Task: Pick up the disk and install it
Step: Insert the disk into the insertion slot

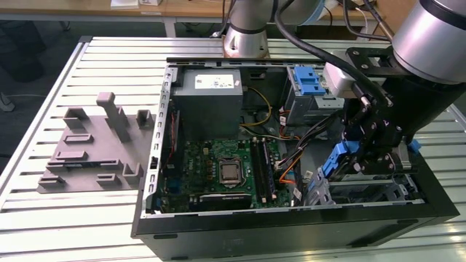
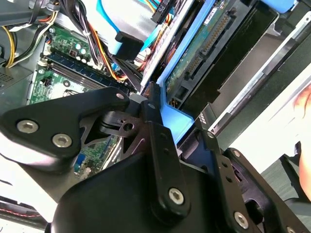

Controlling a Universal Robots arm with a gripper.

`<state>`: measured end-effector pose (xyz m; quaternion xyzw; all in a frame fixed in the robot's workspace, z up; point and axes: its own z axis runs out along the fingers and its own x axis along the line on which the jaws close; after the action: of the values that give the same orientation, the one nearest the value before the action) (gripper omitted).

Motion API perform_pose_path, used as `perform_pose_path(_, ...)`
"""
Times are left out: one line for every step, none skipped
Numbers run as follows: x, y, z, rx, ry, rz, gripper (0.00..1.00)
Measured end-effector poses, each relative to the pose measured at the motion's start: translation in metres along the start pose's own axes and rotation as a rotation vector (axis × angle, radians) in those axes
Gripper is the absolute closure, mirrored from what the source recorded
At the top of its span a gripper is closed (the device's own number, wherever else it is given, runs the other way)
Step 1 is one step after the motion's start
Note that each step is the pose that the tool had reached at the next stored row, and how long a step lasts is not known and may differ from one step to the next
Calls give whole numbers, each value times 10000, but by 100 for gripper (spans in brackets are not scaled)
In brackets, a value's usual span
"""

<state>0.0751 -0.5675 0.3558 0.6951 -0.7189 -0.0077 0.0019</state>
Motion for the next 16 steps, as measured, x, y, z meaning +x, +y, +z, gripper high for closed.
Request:
perform_pose_path(0,0,0,0,1,0,63)
perform_pose_path(0,0,1,0,1,0,63)
perform_pose_path(0,0,2,0,0,0,63)
perform_pose_path(0,0,2,0,-1,0,63)
perform_pose_path(0,0,2,0,-1,0,63)
perform_pose_path(0,0,3,0,-1,0,63)
perform_pose_path(0,0,4,2,-3,0,63)
perform_pose_path(0,0,4,1,-1,0,62)
perform_pose_path(0,0,4,1,-1,0,62)
perform_pose_path(0,0,5,1,-3,-1,56)
perform_pose_path(0,0,5,1,-2,0,56)
perform_pose_path(0,0,5,0,-2,-1,56)
perform_pose_path(0,0,5,0,-1,0,56)
perform_pose_path(0,0,6,0,-1,0,56)
perform_pose_path(0,0,6,0,0,-1,56)
perform_pose_path(0,0,6,0,0,0,57)
